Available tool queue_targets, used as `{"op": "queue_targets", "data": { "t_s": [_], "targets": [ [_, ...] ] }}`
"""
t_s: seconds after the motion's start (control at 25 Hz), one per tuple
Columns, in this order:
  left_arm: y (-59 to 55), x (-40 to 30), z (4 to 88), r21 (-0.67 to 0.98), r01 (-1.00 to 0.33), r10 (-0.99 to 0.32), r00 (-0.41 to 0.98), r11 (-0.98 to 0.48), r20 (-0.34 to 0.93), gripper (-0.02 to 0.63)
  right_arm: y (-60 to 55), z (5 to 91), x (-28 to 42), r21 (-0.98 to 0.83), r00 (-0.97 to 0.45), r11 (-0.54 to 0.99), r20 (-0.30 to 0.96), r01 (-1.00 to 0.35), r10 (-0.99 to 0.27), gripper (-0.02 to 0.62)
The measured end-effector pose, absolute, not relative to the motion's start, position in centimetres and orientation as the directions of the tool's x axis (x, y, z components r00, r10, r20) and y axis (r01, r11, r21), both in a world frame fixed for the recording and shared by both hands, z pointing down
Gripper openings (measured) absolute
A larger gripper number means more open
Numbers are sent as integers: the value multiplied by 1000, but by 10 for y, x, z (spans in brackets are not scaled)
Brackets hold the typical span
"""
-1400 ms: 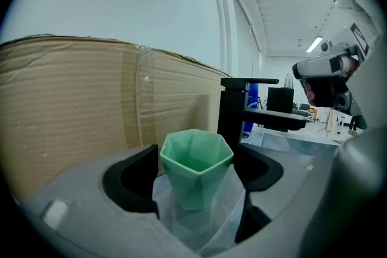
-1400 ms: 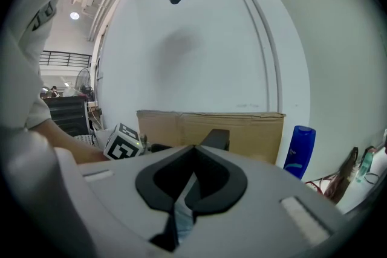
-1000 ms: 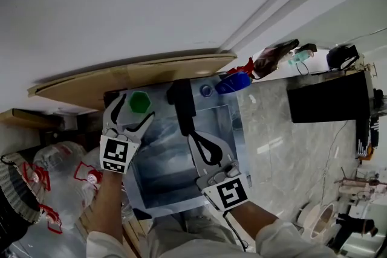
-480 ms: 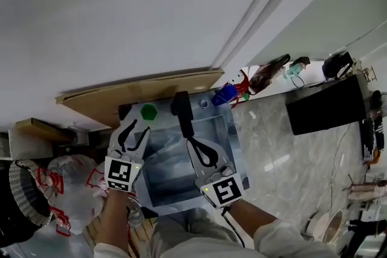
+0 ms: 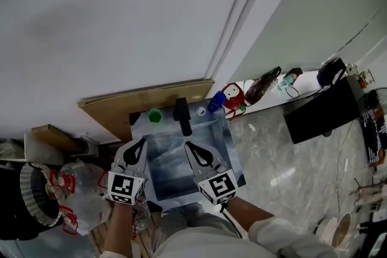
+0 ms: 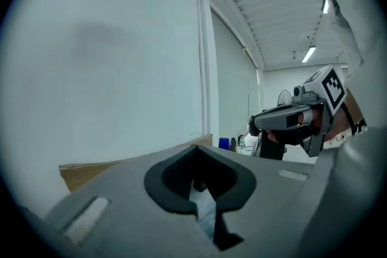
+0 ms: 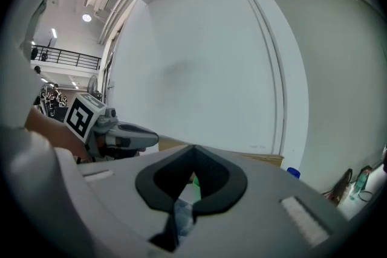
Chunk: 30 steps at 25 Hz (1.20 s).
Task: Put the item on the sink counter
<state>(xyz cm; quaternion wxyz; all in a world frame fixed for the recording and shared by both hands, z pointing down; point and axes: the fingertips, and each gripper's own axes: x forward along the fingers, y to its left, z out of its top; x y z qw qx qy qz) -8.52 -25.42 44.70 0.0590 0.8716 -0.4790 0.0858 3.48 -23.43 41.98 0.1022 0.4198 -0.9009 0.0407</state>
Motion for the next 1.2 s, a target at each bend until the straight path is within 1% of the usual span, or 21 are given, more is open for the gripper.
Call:
{"op": "queue_targets", "data": {
  "t_s": [0.48, 1.2],
  "targets": [
    [-191, -85, 417, 8, -852, -838, 517, -524, 178, 0, -183, 408, 40, 24, -652, 673, 224, -739, -724, 3],
    [-185, -82, 398, -13, -862, -853, 500, -507, 152, 0, -176, 391, 38, 37, -681, 701, 203, -712, -703, 3]
  ]
}}
